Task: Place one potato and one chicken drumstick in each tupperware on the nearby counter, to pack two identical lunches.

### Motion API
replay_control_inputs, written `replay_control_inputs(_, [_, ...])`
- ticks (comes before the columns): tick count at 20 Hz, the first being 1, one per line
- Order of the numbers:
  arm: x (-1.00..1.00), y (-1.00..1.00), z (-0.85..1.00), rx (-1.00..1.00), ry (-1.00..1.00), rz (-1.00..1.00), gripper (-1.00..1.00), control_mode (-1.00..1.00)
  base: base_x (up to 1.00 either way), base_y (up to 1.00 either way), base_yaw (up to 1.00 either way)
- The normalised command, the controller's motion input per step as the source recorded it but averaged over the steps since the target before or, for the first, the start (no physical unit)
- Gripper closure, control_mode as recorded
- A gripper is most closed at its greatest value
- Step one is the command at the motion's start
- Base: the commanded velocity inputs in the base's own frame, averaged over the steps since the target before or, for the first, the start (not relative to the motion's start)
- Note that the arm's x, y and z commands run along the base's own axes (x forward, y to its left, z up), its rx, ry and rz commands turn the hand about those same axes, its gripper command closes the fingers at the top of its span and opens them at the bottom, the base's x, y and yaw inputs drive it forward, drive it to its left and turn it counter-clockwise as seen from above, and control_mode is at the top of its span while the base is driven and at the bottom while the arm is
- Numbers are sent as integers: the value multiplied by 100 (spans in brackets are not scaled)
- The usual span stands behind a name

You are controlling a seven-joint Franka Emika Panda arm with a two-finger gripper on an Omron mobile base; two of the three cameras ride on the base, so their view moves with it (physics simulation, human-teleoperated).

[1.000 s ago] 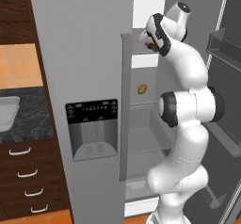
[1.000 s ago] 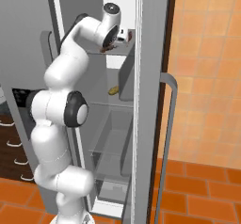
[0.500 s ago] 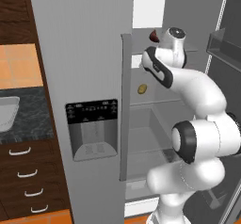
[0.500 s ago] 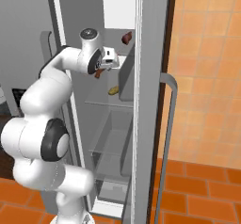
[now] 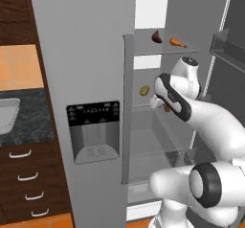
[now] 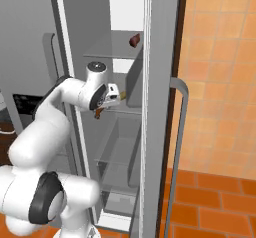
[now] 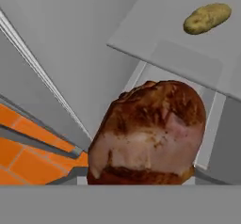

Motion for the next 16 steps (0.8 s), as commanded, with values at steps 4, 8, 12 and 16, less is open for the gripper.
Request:
replay_control_inputs(4, [-100,0,-27,-4,8,9,100,-100,0,0,0])
replay_control_inputs(8, [-97,0,-1,3,1,-1,100,-100,0,0,0])
replay_control_inputs(12, [-16,0,0,0,0,0,100,100,-35,12,-1])
replay_control_inputs(16, [0,0,0,0,0,0,100,100,-24,86,-2])
